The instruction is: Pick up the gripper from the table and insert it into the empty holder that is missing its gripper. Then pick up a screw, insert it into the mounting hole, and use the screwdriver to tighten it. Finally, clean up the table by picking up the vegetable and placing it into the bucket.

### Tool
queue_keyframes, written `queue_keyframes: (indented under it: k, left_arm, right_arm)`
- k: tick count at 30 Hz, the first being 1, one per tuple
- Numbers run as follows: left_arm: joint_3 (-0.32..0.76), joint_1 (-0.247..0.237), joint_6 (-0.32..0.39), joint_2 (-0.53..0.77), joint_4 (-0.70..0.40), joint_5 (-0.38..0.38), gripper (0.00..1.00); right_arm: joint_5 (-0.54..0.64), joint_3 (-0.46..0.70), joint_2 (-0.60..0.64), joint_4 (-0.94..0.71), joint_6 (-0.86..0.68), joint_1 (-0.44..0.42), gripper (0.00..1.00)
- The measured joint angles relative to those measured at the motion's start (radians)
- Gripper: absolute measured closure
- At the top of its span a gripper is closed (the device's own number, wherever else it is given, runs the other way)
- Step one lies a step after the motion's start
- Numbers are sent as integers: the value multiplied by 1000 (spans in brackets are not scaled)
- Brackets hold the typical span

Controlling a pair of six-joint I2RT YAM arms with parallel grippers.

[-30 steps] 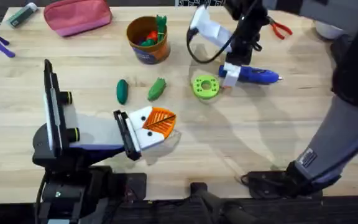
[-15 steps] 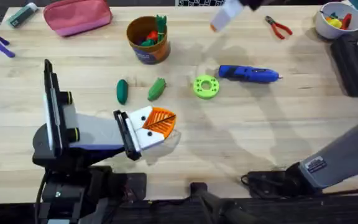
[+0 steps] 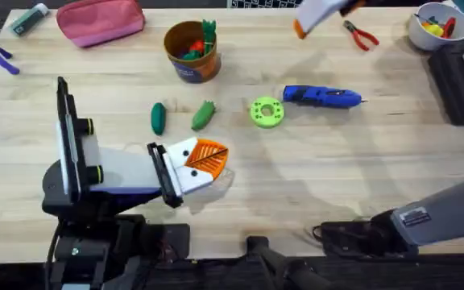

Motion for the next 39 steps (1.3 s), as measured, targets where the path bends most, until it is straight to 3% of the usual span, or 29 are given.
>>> queue_keyframes:
  k: [10, 22, 29, 39]
  left_arm:
    - [0, 0, 0, 0, 0, 0, 993]
    - [0, 0, 0, 0, 0, 0, 993]
    - [0, 0, 0, 0, 0, 0, 993]
    - [0, 0, 0, 0, 0, 0, 993]
  right_arm:
    - [-83, -19, -9, -65, -34, -111, 8]
    - [-79, -190, -52, -37, -30, -119, 9]
    - [-75, -339, -246, 29, -10, -123, 8]
    - [-34, -757, -616, 345, 133, -160, 8]
